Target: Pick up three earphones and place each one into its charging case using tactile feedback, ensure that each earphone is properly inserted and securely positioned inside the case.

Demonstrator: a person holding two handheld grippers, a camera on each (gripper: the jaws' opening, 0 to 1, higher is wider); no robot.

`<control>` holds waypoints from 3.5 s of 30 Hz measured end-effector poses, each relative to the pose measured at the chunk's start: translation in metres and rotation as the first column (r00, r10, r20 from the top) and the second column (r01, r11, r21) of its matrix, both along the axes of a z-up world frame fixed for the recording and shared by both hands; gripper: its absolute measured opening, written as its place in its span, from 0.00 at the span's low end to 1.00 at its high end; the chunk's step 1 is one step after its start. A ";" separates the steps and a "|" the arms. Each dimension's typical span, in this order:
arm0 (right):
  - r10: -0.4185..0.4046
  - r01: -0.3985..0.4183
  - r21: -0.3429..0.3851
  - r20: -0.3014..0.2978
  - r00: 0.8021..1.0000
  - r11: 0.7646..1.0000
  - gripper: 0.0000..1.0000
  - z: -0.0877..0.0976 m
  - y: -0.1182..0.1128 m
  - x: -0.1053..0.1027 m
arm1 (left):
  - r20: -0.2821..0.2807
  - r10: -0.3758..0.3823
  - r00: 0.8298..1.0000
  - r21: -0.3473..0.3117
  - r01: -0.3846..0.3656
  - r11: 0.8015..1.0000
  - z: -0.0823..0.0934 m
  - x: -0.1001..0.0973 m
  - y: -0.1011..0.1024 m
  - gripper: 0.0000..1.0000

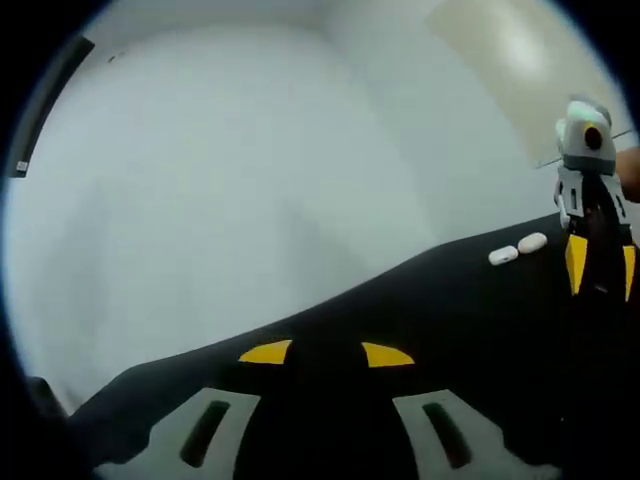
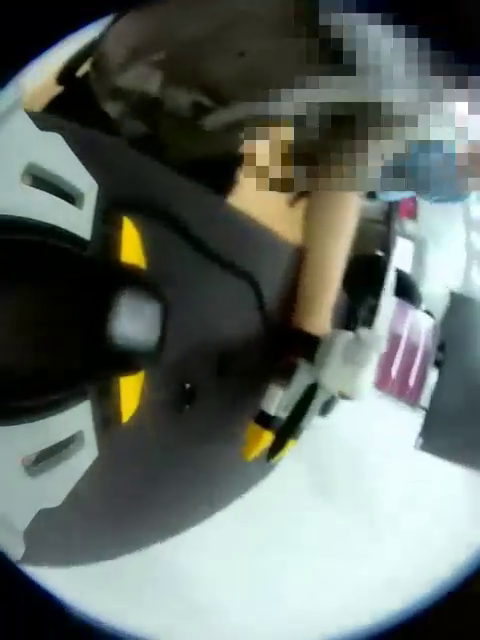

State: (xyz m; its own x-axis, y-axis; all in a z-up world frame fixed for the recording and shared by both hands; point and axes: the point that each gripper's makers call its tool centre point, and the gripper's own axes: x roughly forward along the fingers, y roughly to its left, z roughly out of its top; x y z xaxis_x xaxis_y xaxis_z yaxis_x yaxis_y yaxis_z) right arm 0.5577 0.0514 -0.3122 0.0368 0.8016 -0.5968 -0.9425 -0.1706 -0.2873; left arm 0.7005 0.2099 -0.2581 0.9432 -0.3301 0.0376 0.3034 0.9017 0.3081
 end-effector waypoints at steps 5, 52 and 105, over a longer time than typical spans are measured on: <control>-0.012 0.013 0.011 -0.066 0.998 1.000 0.38 -0.001 -0.006 0.013 | -0.005 -0.002 1.000 0.007 0.002 1.000 -0.001 0.000 0.000 0.22; -0.264 0.345 0.302 -0.278 0.924 0.889 0.23 0.021 -0.023 0.022 | -0.044 -0.032 0.999 0.085 0.036 0.996 -0.013 0.001 -0.011 0.22; -0.160 0.215 0.294 -0.201 0.967 0.931 0.18 0.011 -0.023 0.037 | -0.052 -0.051 0.997 0.068 0.054 0.996 -0.013 -0.001 -0.014 0.24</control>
State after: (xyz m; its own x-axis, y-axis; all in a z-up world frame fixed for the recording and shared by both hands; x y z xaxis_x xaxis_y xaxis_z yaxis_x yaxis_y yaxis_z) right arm 0.5943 0.0282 -0.3010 0.1246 0.9359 -0.3295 -0.9878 0.0859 -0.1296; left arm 0.6994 0.1961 -0.2714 0.9246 -0.3794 -0.0344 0.3665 0.8610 0.3528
